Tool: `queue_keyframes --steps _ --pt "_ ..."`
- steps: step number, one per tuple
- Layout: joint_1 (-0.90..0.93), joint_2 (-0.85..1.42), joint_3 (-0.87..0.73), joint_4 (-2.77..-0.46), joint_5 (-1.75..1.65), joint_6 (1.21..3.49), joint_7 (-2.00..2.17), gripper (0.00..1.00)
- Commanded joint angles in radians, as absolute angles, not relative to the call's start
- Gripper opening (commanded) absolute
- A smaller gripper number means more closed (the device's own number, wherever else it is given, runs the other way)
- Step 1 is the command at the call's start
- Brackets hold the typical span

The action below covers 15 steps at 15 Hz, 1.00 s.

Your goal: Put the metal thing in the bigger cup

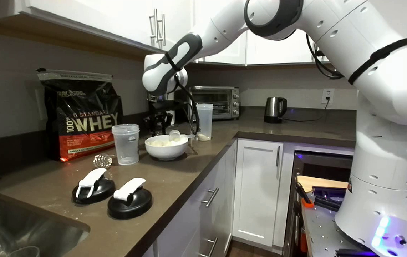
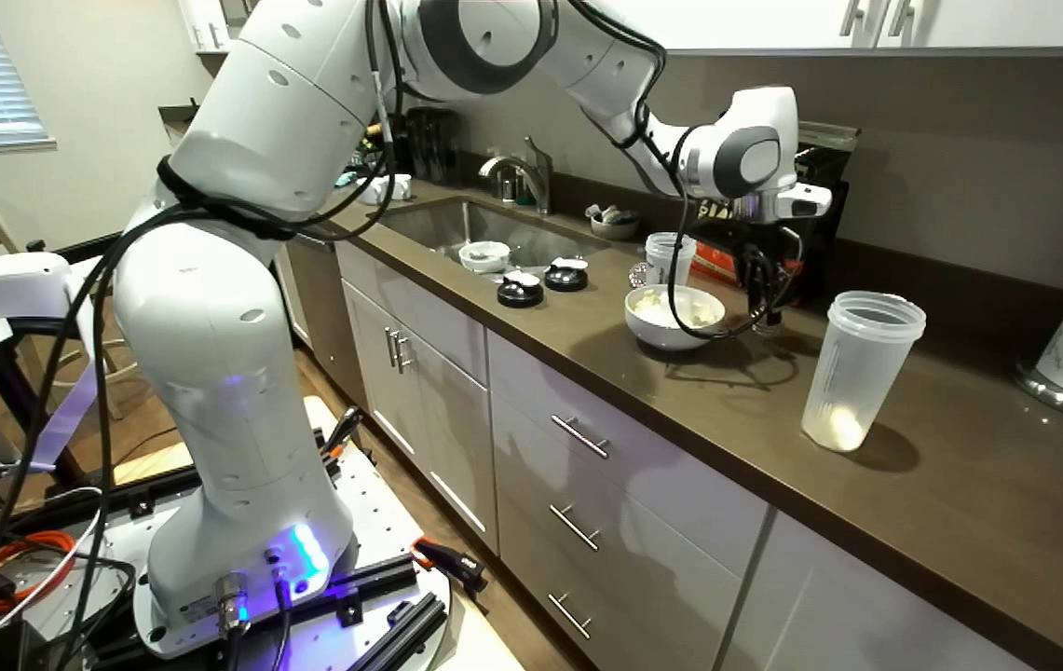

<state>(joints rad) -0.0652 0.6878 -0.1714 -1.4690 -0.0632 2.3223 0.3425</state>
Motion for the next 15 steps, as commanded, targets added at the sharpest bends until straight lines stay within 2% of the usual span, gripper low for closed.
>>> queue_keyframes --steps 1,15 --pt "-0.078 0.649 -0.164 -1.497 -0.037 2.323 0.325 0.48" --pt "-0.096 0.593 -0.169 -1.555 -0.033 2.348 0.33 0.4"
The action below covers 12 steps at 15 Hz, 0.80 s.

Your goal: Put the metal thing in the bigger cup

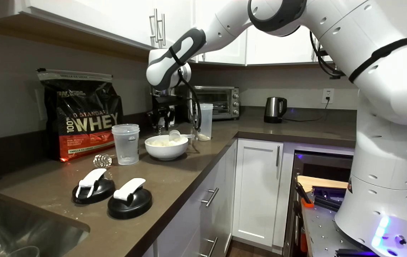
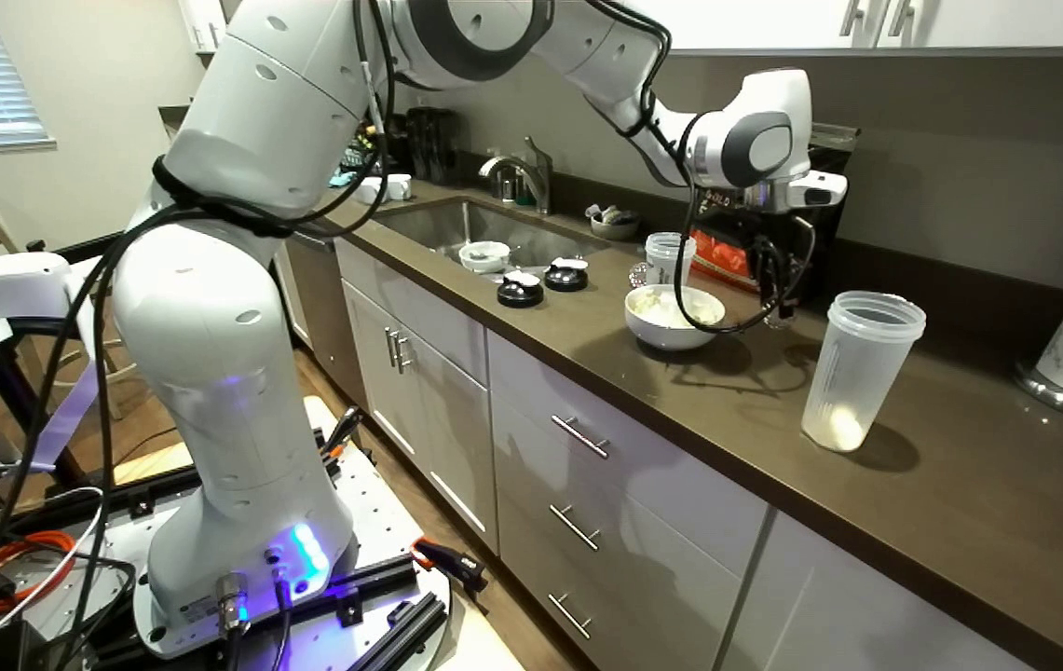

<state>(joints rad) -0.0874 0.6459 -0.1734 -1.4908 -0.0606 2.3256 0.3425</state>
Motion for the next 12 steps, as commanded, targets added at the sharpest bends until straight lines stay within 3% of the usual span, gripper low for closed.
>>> queue_keyframes --steps 1,12 --pt "-0.097 0.586 -0.169 -1.564 -0.032 2.351 0.329 0.39" --pt "-0.097 0.494 -0.186 -1.686 -0.036 2.401 0.336 0.38"
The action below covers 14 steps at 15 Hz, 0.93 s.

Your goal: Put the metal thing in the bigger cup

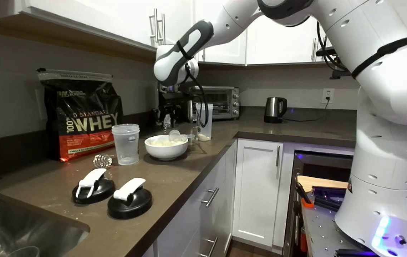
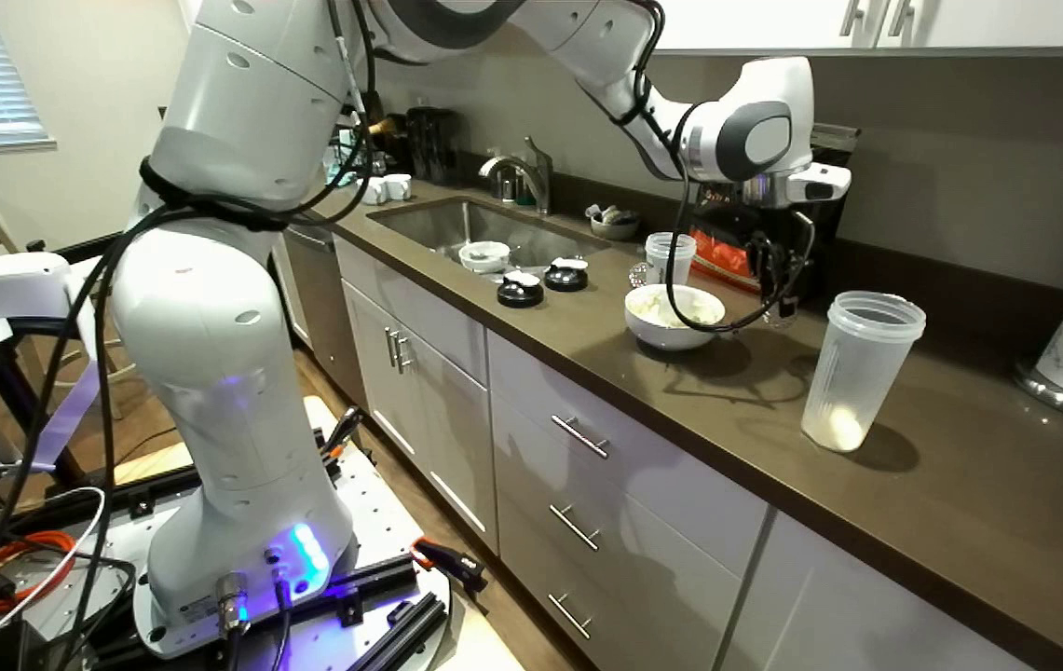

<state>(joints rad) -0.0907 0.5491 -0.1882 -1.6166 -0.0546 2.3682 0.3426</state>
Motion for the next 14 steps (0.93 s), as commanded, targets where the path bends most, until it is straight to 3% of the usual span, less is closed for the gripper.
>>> queue_keyframes --steps 1,14 --pt "-0.097 0.486 -0.187 -1.695 -0.036 2.406 0.335 0.37" --pt "-0.092 0.411 -0.202 -1.744 -0.053 2.43 0.337 0.36"
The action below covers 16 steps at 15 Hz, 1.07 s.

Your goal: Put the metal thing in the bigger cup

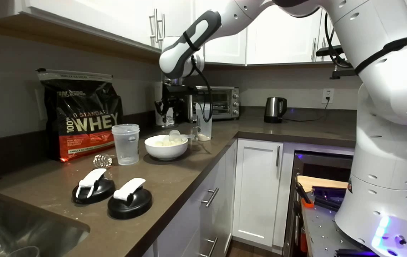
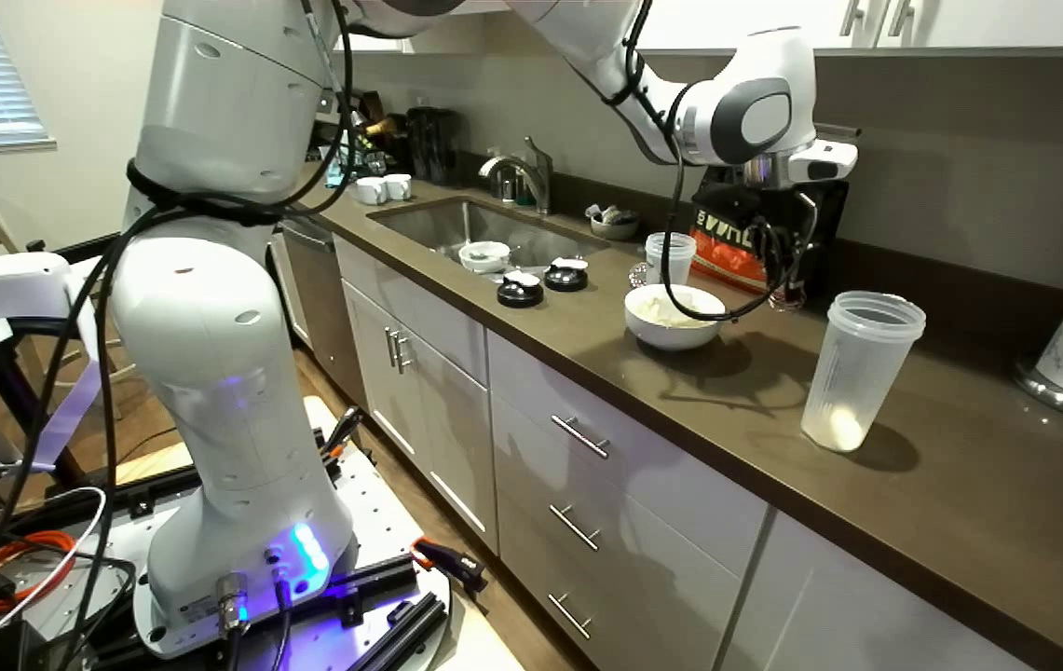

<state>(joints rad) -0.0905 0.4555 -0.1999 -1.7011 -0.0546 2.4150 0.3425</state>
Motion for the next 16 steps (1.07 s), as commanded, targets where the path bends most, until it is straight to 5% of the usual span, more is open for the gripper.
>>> queue_keyframes --steps 1,16 --pt "-0.092 0.406 -0.202 -1.744 -0.054 2.428 0.336 0.36" --pt "-0.093 0.291 -0.21 -1.809 -0.068 2.415 0.326 0.25"
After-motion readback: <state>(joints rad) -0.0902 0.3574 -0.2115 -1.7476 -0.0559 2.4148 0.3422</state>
